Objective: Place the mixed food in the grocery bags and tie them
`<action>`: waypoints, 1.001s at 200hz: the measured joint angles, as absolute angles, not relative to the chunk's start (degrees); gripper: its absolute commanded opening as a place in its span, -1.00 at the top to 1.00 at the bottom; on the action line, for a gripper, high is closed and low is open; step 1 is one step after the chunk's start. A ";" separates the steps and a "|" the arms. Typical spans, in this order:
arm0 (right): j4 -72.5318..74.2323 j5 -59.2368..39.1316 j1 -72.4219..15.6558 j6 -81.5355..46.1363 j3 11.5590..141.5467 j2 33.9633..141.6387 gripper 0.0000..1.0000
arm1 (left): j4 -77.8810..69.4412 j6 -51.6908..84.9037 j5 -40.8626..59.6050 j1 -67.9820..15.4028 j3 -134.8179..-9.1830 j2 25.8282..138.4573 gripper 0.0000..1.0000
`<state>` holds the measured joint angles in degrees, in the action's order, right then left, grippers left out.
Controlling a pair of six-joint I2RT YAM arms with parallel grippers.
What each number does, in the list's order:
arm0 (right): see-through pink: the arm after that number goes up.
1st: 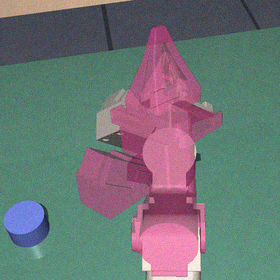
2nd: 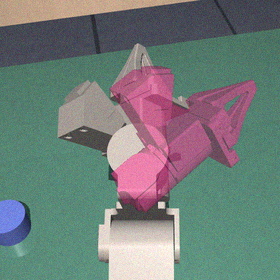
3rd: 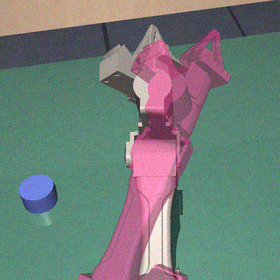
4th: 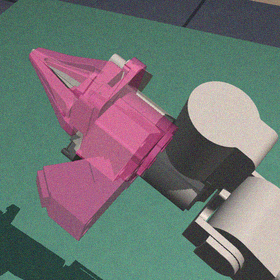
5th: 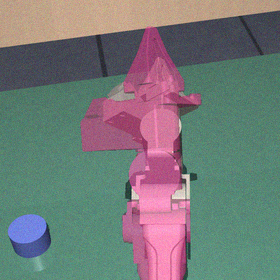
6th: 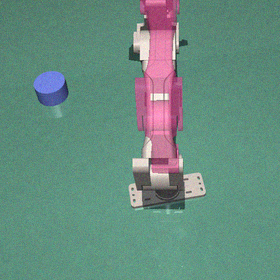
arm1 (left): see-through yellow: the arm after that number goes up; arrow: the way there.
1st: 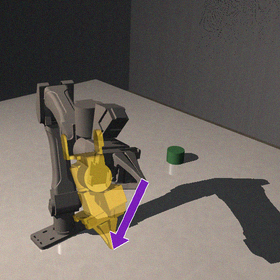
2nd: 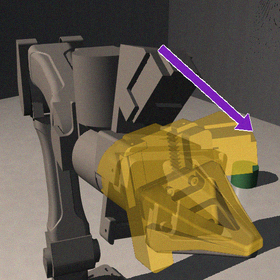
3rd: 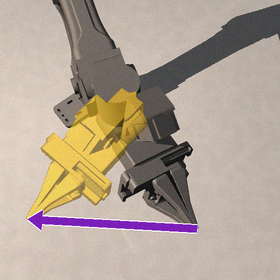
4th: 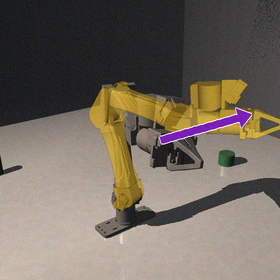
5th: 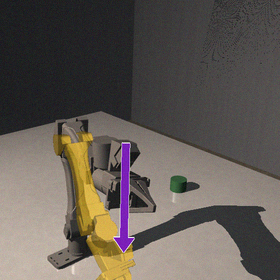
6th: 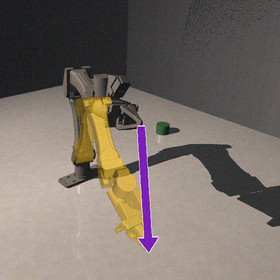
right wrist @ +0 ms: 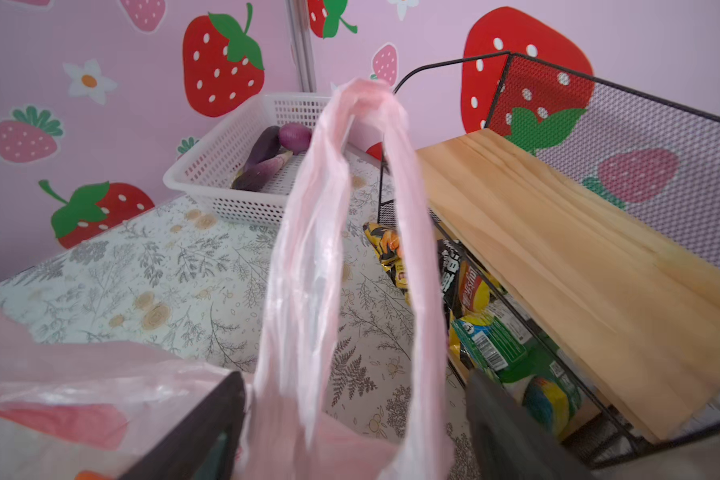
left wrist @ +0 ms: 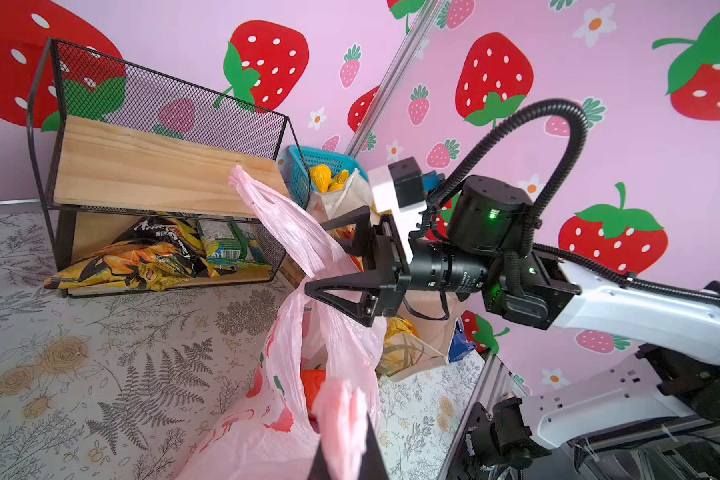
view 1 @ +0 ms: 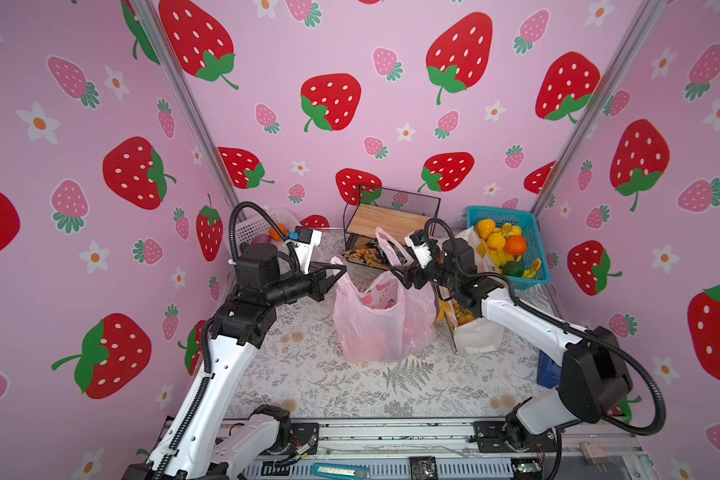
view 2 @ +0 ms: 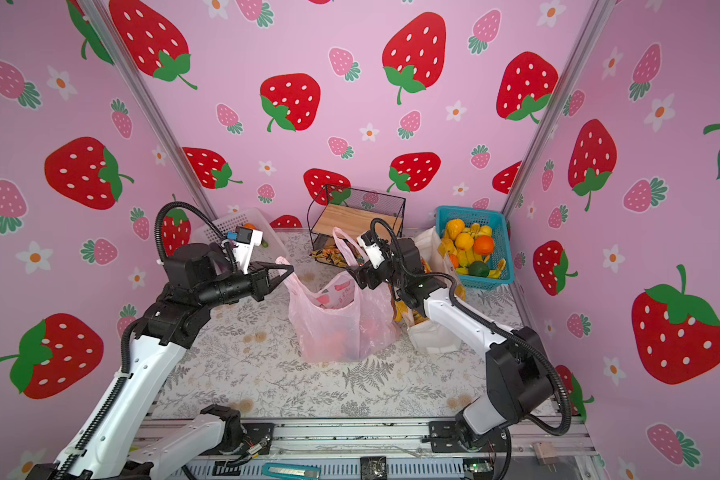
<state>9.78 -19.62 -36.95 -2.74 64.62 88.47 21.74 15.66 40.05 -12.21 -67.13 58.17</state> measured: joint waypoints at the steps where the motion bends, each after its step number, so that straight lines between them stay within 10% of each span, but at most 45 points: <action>1: 9.78 -19.59 -36.95 -2.46 64.60 88.47 0.09 | 21.74 15.66 40.03 -12.21 -67.13 58.17 1.00; 34: 11.31 -20.40 -36.93 -2.72 61.63 86.46 0.96 | 22.39 15.55 37.67 -12.19 -67.16 58.00 0.91; 72: 18.09 -23.90 -36.56 -6.79 51.75 76.44 1.00 | 25.34 14.63 28.88 -11.88 -68.73 57.39 -0.08; 104: 28.58 -27.53 -36.36 -14.39 42.92 68.58 1.00 | 27.83 12.97 23.14 -11.62 -70.13 54.54 -0.45; 200: 42.48 -32.58 -36.34 -24.95 36.64 67.35 1.00 | 15.79 18.81 34.98 -16.93 -61.52 37.85 -0.27</action>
